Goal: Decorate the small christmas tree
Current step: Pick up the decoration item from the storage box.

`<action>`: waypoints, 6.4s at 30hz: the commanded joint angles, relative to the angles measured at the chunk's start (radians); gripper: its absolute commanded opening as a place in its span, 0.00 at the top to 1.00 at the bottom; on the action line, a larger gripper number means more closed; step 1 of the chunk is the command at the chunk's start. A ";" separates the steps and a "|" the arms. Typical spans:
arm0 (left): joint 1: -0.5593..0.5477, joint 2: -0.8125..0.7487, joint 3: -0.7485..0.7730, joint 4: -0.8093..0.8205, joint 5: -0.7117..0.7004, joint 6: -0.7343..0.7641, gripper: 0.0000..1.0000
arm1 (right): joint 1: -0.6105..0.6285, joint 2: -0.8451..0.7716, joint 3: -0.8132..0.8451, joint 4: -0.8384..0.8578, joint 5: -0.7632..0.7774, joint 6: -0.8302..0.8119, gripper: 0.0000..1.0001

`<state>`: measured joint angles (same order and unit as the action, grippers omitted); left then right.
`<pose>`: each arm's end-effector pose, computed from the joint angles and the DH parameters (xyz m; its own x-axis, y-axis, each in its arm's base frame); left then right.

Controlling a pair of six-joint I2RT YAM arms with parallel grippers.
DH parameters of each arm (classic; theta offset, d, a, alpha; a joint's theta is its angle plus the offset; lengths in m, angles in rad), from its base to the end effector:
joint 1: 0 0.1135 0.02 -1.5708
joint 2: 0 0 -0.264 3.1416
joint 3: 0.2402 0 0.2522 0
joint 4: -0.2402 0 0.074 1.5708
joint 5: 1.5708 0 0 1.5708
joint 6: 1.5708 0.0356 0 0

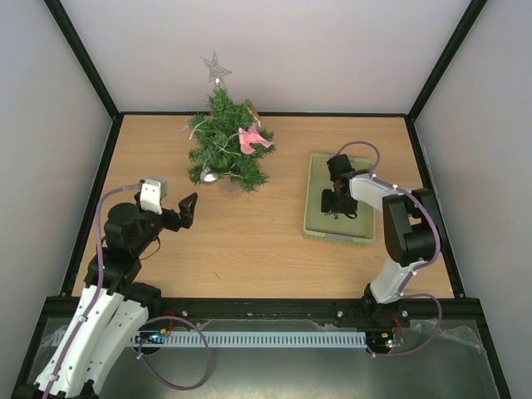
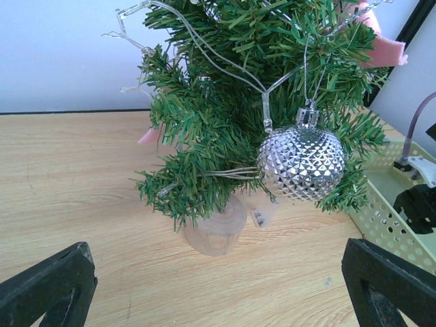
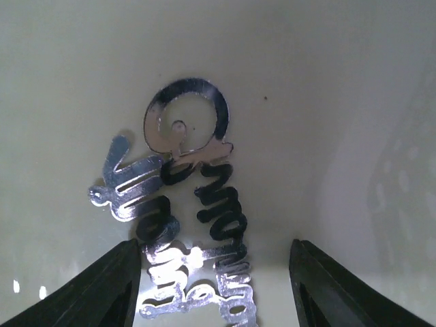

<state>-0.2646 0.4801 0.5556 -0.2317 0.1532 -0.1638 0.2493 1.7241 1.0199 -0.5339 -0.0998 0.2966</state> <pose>0.1274 -0.0401 0.2968 -0.2140 -0.1090 -0.9707 0.3741 0.9089 -0.1845 0.3108 0.0828 0.1581 -0.9569 0.0565 -0.2848 0.0028 0.9826 0.1855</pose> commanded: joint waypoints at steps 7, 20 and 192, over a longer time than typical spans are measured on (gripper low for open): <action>-0.008 -0.003 0.002 0.000 -0.004 0.012 0.00 | 0.007 0.052 -0.062 0.079 -0.029 0.012 0.59; -0.008 0.000 0.002 -0.002 -0.013 0.014 0.00 | 0.009 -0.007 -0.046 0.106 0.014 0.023 0.78; -0.801 1.244 0.459 0.373 -0.557 -0.485 0.98 | 0.026 -0.298 -0.523 0.819 -0.232 0.662 0.66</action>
<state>-1.0466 1.7451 1.0069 0.1421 -0.3302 -0.6285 0.2745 1.3537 0.4896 0.1490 -0.2729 0.9154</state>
